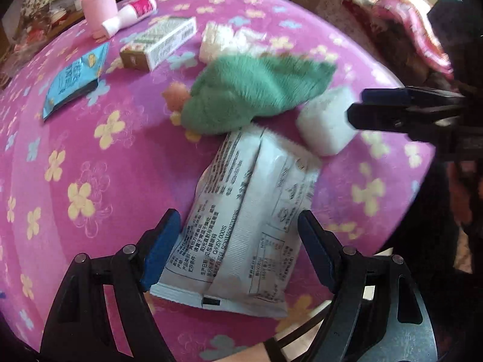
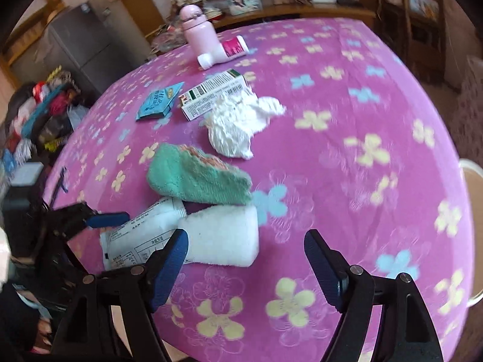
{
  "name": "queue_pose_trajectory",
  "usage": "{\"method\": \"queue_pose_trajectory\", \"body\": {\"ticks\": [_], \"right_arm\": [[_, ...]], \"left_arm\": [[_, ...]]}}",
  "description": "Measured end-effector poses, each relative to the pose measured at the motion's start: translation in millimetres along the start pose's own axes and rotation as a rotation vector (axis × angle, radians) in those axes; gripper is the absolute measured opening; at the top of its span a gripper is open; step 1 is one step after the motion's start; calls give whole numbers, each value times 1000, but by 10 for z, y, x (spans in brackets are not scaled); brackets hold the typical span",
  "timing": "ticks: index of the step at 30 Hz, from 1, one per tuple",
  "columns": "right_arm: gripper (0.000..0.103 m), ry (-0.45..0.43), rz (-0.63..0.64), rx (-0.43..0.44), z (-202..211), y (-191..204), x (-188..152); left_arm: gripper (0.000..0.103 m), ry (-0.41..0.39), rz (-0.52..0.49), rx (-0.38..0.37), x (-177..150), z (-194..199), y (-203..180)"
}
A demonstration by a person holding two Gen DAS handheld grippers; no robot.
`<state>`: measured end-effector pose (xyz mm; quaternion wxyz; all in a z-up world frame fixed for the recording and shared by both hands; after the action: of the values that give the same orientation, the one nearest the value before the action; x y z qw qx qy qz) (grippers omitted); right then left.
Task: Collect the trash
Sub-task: 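Grasp the white printed wrapper with the left tool while the right tool grasps the white sponge, then carry the wrapper and sponge over the white bucket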
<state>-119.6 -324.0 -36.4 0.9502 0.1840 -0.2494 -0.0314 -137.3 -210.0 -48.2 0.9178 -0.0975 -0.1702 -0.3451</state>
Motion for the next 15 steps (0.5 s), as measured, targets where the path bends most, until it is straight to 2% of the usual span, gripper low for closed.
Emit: {"method": "queue_pose_trajectory", "body": {"ticks": [2,3,4,6,8,10,12,15], "right_arm": [[77,1,-27,26,-82,18,-7],[77,6,-27,28,-134,43,-6],[77,12,-20,31,-174,77,-17],[75,6,26,30,-245,191,-22],[42,-8,75,29,-263,279,-34],[40,-26,65,58,-185,300,-32],[39,-53,93,33,-81,287,-3],[39,-101,101,-11,185,152,28]], "left_arm": [[79,-1,14,0,-19,3,7],[75,1,30,-7,-32,14,22],[67,-4,48,-10,-43,37,50],[56,-11,86,-43,-76,88,96],[48,-22,104,-62,-103,148,116],[44,-28,106,-73,-125,209,90],[42,-40,111,-71,-139,271,64],[33,-60,122,-107,-126,386,-35]]}}
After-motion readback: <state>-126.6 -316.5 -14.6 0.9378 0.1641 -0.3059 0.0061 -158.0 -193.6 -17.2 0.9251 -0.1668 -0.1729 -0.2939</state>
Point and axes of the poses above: each gripper's, at about its wrist camera, not at the fingertips, and z roughly against the way its jaws point, y to its left, x to its top, the point moved 8 cm from there along -z, roughly the way its jaws point, and after that the axes turned 1 degree about y, right-handed, at the moved point
